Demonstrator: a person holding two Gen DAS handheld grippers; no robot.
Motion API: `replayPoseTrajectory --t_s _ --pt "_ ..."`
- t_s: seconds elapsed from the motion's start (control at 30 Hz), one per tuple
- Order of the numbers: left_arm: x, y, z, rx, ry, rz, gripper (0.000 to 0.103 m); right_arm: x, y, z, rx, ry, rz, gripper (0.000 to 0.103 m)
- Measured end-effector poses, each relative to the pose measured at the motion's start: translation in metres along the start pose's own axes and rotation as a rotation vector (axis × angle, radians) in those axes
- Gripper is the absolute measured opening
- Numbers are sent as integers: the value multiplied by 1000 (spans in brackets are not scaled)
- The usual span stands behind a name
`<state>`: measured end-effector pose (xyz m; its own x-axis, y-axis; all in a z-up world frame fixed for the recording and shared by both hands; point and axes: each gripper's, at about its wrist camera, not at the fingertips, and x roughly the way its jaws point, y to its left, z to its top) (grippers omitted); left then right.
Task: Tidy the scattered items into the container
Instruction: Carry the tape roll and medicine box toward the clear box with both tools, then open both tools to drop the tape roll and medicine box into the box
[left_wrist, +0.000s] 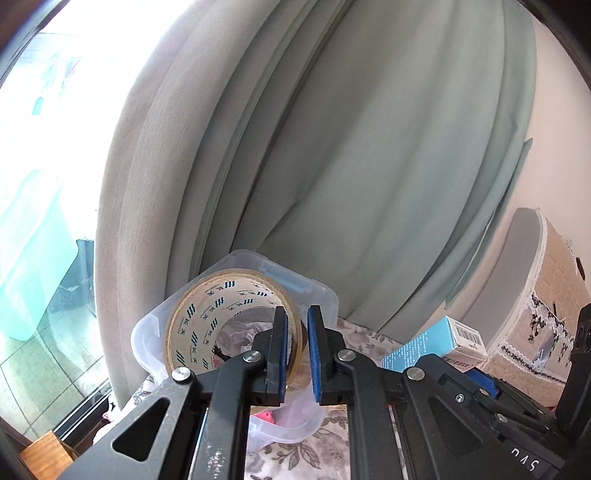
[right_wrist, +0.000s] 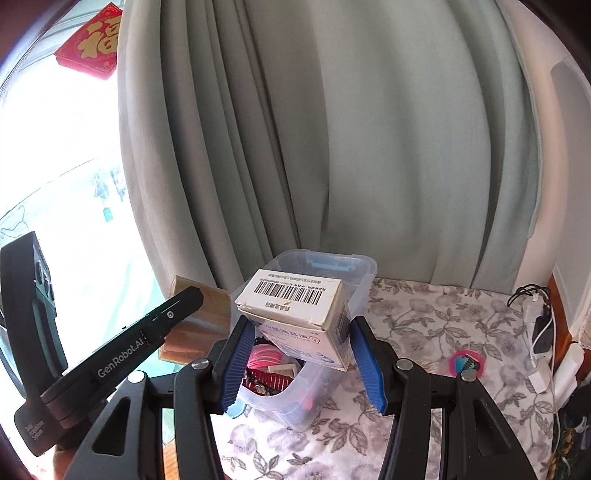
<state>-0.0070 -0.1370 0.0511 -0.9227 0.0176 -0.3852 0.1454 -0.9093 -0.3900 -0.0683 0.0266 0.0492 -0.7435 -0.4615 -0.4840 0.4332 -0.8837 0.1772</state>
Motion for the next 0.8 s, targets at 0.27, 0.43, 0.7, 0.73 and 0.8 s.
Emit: replayPoseTrajectory --t_s 0.27,0.43,0.7,0.73,0.8 --pt "18 35 -4 -50 19 19 10 47 15 -10 -35 87 29 57" --pt "28 32 -6 -23 18 -4 10 63 23 -24 -44 134 42 57" --pt "45 31 -6 -11 27 -38 10 85 23 -30 -40 171 55 57" --pt "49 31 -6 -14 33 -39 10 86 23 -29 -42 171 58 57" --pt "55 32 -8 -15 46 -35 10 90 23 -29 -47 173 63 57"
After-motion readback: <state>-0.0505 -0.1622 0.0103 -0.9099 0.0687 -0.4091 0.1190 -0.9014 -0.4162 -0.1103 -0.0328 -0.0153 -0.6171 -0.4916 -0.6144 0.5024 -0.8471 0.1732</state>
